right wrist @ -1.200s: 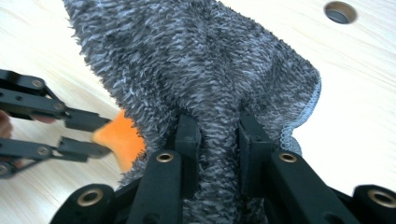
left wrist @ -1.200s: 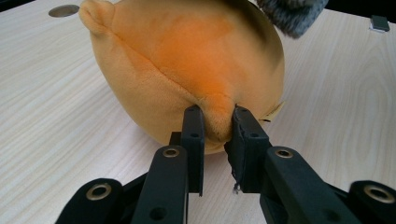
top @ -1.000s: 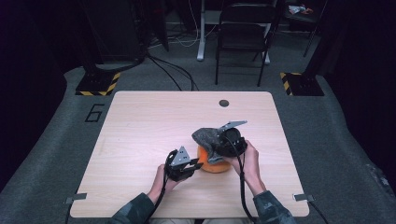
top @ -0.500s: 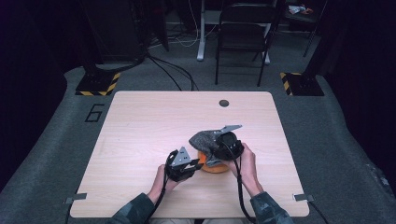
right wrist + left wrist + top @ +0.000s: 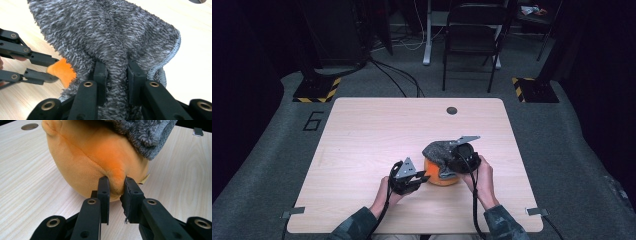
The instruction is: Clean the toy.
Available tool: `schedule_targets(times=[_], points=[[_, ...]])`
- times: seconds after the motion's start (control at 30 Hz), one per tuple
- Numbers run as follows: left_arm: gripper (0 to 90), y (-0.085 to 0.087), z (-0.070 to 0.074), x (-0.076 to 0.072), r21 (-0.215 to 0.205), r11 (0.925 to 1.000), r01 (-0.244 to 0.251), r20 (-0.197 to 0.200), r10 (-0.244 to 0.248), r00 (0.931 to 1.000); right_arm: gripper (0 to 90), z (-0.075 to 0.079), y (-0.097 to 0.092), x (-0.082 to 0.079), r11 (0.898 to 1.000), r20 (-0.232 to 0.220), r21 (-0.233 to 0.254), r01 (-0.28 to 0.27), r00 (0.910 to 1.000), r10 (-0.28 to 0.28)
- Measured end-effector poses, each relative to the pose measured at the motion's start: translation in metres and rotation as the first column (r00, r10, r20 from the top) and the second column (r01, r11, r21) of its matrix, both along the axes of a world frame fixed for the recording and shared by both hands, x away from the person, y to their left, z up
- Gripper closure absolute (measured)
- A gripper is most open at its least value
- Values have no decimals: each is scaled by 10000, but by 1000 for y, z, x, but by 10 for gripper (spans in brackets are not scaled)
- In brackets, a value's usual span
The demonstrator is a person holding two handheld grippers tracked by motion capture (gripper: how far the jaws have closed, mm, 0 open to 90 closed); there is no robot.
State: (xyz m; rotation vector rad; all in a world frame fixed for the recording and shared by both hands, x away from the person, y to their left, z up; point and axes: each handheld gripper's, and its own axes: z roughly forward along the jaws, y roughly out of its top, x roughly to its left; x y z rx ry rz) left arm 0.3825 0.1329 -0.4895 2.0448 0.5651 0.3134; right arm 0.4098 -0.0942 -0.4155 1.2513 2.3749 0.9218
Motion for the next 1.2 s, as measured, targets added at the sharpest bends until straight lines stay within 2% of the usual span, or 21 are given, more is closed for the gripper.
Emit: schedule_targets(times=[0.57,1.2], points=[[768,0,0,0,36,10000,-3,-10,3,10000,729,-10,-29,5,9972,-542,89,747,9958,-741],[768,0,-1,1,20,10000,-9,-24,9,10000,729,-24,-52,15,9900,-1318,1,1413,9813,-1401]])
